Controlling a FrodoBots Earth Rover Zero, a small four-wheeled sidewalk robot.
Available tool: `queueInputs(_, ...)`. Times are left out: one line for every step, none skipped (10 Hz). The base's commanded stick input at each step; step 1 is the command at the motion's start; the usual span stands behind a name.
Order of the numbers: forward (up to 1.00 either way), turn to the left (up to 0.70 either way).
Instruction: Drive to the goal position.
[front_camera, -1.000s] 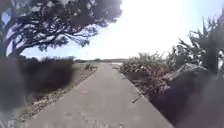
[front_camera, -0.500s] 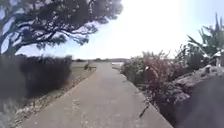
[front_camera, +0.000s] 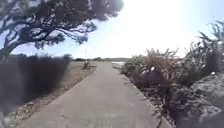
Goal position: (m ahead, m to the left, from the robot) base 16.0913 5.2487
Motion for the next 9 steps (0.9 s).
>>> queueInputs(0.7, 0.0)
queueInputs(0.7, 0.0)
queueInputs(0.7, 0.0)
queueInputs(0.7, 0.0)
queueInputs(0.7, 0.0)
queueInputs(0.7, 0.0)
queueInputs(0.7, 0.0)
queueInputs(0.7, 0.0)
queueInputs(0.7, 0.0)
